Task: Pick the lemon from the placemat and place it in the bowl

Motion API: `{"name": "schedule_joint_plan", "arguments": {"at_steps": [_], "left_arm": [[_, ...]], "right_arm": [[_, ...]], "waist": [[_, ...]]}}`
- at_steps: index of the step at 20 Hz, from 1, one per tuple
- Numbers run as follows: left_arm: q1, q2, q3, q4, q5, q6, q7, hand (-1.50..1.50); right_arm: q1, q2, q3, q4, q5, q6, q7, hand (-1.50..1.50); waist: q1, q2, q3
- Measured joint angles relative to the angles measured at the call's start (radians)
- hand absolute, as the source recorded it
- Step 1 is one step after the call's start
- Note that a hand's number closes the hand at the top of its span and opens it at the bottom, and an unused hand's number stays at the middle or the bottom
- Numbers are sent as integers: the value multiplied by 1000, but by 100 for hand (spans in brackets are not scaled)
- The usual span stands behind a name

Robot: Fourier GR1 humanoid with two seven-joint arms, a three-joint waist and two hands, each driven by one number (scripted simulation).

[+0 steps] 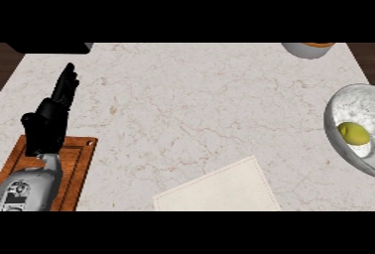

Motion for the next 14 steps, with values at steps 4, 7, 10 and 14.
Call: {"name": "schedule_joint_plan", "arguments": {"at_steps": [4, 7, 10, 14], "left_arm": [[1, -10, -2, -8, -3, 4, 5, 0], [15, -10, -1, -12, -5, 5, 3, 0], [14, -8, 1, -21, -6, 4, 13, 0], [22, -6, 10, -10, -4, 5, -5, 0]], "right_arm": [[45, -66, -26, 37, -37, 72, -1, -150], [92, -102, -33, 34, -61, 120, -4, -150], [137, -135, -29, 21, -74, 150, -6, -150], [187, -148, -19, -11, -96, 175, -12, -150]], "waist": [[-3, 0, 1], [-10, -2, 2], [-14, -2, 3], [-20, -3, 4]]}}
